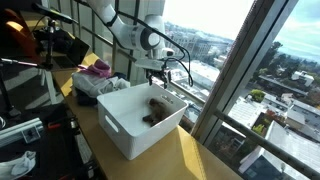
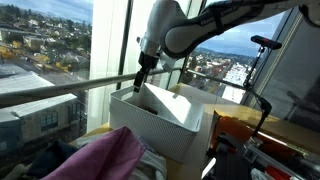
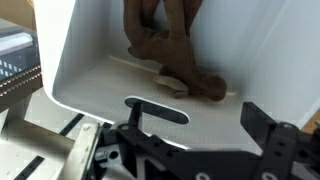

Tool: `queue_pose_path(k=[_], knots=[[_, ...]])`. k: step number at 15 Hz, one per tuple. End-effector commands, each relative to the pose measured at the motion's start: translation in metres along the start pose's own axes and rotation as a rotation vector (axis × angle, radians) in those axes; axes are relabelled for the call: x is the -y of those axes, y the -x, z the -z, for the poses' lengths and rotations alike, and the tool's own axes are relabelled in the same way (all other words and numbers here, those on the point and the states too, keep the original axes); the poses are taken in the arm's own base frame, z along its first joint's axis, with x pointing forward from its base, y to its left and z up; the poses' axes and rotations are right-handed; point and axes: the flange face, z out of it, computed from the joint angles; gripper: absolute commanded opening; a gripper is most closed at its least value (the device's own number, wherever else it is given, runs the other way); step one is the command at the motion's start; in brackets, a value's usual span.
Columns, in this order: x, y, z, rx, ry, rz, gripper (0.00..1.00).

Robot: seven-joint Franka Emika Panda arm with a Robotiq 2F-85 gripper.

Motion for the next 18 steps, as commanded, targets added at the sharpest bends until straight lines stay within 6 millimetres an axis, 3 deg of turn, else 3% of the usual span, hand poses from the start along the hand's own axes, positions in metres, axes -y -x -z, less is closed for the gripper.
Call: queue_pose_path(k=[1, 4, 8, 15, 18], knots=[[-0.001, 0.004, -0.037, 0.037, -0.014, -0.010, 1.00], [0.002, 0.015, -0.064, 0.050, -0.024, -0.018, 1.00], [0.003, 0.016, -0.079, -0.004, -0.001, 0.001, 1.00], [0.035, 0.041, -0.145, 0.003, 0.003, 0.030, 1.00], [0.035, 0.048, -0.157, 0.005, 0.023, 0.041, 1.00]])
